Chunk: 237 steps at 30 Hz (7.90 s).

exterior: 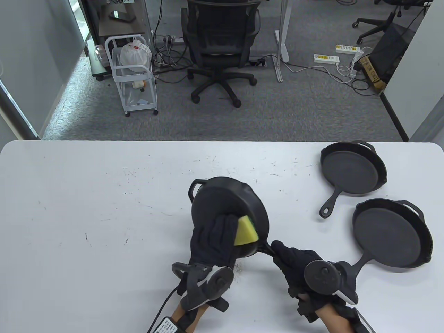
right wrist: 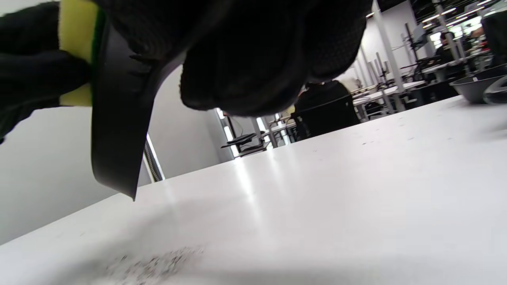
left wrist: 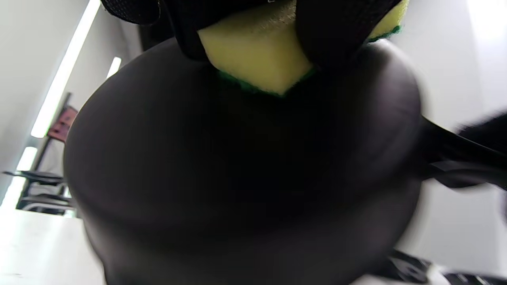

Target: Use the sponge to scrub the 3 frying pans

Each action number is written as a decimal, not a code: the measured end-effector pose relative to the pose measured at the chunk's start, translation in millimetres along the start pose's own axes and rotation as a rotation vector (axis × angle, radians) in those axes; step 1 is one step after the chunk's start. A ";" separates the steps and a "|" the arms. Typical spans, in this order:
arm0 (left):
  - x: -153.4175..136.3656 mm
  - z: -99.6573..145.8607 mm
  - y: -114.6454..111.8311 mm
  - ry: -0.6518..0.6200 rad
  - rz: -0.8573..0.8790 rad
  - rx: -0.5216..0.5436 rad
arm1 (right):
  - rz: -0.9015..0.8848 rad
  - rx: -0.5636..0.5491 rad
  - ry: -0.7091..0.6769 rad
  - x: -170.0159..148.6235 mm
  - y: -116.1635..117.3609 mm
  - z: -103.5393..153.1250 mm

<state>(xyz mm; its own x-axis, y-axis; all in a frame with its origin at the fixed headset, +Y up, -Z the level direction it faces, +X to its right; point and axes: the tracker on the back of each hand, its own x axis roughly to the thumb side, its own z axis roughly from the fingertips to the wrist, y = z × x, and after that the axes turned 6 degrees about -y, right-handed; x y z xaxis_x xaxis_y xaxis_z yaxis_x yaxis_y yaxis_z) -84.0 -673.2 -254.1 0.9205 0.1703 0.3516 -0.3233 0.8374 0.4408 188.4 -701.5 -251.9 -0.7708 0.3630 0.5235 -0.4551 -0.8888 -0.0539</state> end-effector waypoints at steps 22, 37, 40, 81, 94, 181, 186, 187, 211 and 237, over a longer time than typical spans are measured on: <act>8.7 1.3 1.3 -0.012 -0.051 0.003 | 0.105 0.026 -0.008 9.6 12.5 -0.7; -37.9 -2.3 -31.9 0.090 -0.113 -0.215 | -0.061 -0.048 0.136 -8.5 3.0 1.9; -37.4 -1.6 -31.0 0.063 -0.147 -0.225 | -0.065 -0.066 0.180 -7.2 4.8 -1.1; -28.2 3.1 -45.4 0.050 -0.136 -0.335 | 0.210 0.118 0.732 -2.5 102.3 -123.1; -29.1 2.8 -42.7 0.059 -0.133 -0.323 | -0.042 -0.025 0.780 -50.4 5.7 -120.2; 21.6 11.2 -38.2 -0.167 -0.244 -0.234 | 0.241 0.082 -0.248 12.5 5.7 14.4; -9.5 3.8 -26.7 0.027 -0.441 -0.176 | 0.294 0.058 -0.278 19.5 0.8 20.8; -15.1 3.3 -26.3 0.057 -0.444 -0.209 | 0.295 0.052 -0.253 16.7 -1.0 21.2; -10.6 0.1 -26.4 0.054 -0.536 -0.277 | 0.281 -0.007 -0.204 13.0 -5.4 19.4; 6.4 1.0 -33.7 -0.004 -0.356 -0.430 | 0.291 -0.058 -0.148 11.5 -9.4 19.3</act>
<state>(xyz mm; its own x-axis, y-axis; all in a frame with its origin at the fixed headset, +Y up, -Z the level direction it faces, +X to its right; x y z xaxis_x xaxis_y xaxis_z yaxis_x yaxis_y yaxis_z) -67.4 -700.8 -265.9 0.9554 -0.1631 0.2463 0.1269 0.9795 0.1565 192.5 -694.4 -229.0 -0.8010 0.0478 0.5968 -0.2535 -0.9301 -0.2657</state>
